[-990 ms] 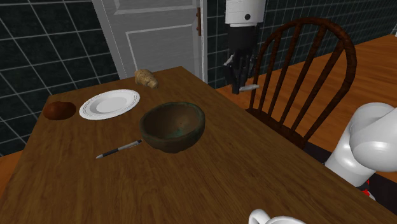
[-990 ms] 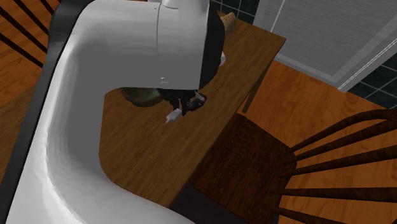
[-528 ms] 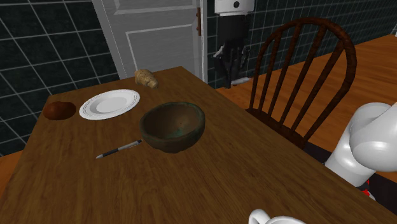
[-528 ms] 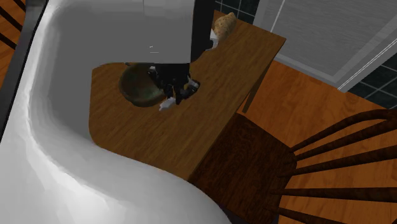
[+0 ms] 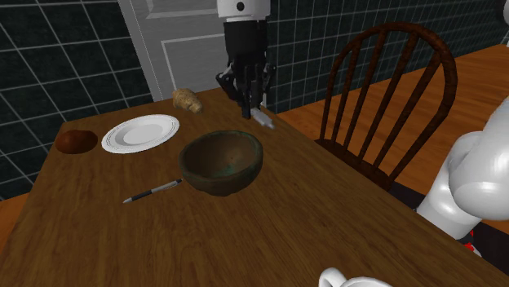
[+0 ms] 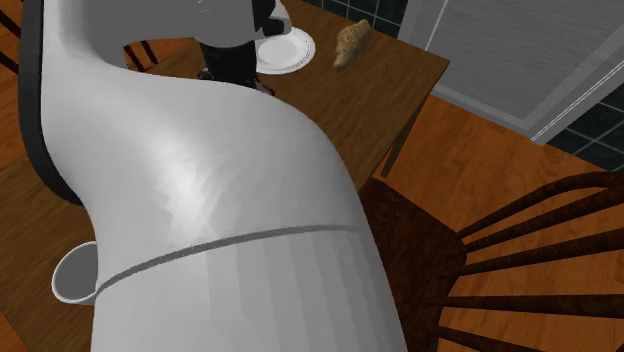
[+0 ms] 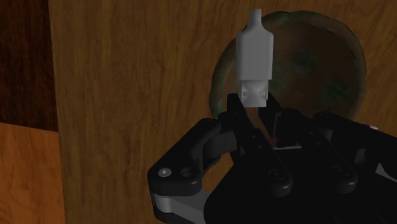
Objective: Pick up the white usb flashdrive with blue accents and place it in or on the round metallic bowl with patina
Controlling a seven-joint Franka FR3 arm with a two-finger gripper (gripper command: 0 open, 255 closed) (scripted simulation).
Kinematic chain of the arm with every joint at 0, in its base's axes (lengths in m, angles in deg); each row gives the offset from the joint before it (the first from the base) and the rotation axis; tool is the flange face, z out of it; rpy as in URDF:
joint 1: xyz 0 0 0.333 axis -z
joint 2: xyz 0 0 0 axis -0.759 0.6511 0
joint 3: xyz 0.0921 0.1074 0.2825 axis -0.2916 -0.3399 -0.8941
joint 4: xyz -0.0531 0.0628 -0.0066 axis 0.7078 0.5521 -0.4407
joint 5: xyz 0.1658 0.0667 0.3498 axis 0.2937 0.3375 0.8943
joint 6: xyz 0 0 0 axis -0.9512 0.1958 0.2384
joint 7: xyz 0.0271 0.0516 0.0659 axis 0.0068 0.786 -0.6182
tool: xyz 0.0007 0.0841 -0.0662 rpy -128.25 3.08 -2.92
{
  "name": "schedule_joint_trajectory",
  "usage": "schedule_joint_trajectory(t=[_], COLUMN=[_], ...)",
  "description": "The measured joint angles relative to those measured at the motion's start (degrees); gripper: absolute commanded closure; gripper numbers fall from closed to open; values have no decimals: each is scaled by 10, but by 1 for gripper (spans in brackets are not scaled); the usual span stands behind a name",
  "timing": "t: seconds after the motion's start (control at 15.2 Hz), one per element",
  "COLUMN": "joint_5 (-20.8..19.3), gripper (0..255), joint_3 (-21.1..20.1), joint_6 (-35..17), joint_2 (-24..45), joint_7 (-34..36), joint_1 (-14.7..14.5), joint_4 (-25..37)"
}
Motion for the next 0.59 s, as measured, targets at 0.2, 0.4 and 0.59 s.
schedule_joint_trajectory(t=[0.2,0.4,0.59], joint_5=[-34,-74,-76], gripper=[255,255,255], joint_3=[-24,-42,-42], joint_6=[8,24,4], joint_2=[75,154,158], joint_7=[44,85,88], joint_1=[-18,-48,-49], joint_4=[78,165,148])
